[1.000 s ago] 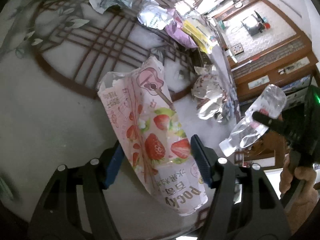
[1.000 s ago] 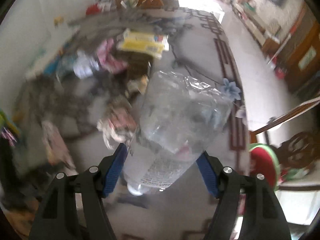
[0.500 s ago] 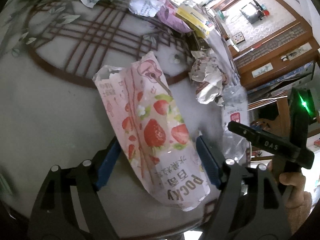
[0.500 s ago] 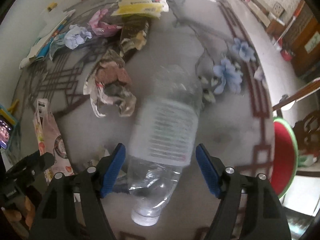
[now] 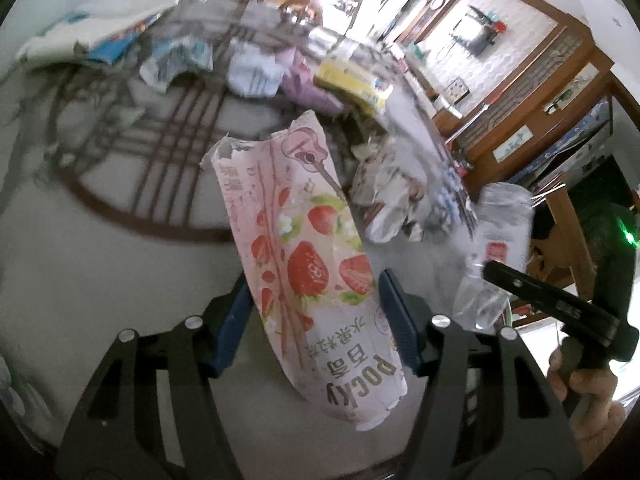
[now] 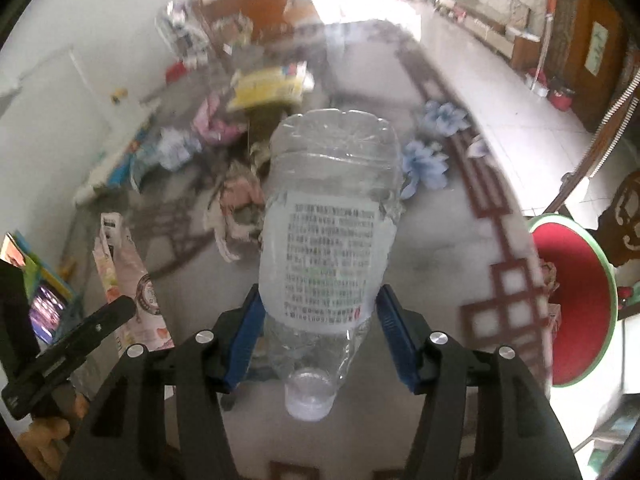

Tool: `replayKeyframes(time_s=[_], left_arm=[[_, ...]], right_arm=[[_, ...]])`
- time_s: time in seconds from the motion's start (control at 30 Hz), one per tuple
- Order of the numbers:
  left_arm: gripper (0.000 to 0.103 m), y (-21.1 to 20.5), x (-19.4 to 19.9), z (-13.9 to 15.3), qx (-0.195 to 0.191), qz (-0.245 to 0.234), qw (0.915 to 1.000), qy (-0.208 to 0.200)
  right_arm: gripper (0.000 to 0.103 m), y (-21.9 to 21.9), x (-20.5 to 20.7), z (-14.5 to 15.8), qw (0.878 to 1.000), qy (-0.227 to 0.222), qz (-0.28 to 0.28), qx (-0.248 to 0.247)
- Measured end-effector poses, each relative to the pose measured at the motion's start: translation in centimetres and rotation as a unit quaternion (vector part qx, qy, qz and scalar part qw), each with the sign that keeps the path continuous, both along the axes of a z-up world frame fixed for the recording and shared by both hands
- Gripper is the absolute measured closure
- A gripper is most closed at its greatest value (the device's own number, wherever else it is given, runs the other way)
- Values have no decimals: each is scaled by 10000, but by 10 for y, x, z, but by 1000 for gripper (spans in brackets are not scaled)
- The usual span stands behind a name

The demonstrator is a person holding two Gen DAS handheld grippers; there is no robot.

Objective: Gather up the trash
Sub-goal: 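Carry the Pocky bag and the water bottle over the red bin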

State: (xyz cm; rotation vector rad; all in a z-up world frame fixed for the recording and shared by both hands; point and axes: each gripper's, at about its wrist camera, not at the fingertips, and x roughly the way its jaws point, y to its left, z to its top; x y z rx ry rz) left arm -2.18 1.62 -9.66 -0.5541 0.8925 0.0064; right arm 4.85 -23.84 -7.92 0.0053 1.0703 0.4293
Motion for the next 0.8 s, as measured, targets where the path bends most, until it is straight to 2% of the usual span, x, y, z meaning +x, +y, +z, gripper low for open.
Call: replayKeyframes(time_s=[0.07,0.33,0.57,0.67,0.8], left_arm=[[42,-2,-1,2,11,-49,10000,-64],[42,-19,3,10,490,-225,9982,-271],[42,-34,-5,32,1306,-116,9885,-746],[42,-44,-8,46,1408,-90,9854,-954],[42,-70,-7,61,1172,-206,9850,-1248]], right_arm=[[47,-11,-5,6,9998,-107,-127,122],[49,-76,-22,23,9942,-373,-809,603],[50,-124,-42,45,9858,-776,-1167,923],[50,-138,-47,48,9848,-864,-1198,911],[50,-153,-51,45,9819,-868,-1333,1030]])
